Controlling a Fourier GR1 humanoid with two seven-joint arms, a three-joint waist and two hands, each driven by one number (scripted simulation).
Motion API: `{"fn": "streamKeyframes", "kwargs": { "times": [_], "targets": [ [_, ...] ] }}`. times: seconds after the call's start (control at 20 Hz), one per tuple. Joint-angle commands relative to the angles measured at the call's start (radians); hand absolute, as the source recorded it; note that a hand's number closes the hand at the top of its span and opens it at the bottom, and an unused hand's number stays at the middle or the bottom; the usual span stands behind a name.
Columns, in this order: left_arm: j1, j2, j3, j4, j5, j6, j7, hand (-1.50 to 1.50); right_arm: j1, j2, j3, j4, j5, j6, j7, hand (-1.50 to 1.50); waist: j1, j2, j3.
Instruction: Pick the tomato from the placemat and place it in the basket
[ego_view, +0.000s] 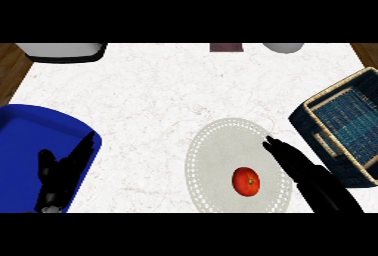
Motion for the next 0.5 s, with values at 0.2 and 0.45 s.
{"fn": "streamKeyframes", "kwargs": {
  "times": [0.2,0.45],
  "targets": [
    [0.046,-0.013,0.004,0.061,-0.001,-0.012,0.060,0.00,-0.016,0.080,0.076,0.065,0.085,-0.053,-0.008,-1.50,0.001,0.008,-0.010],
    [0.026,-0.009,0.027,0.128,-0.011,-0.043,0.004,0.00,-0.018,0.072,0.069,0.163,0.117,-0.085,-0.079,-1.50,-0.003,0.010,-0.010]
  ]
}}
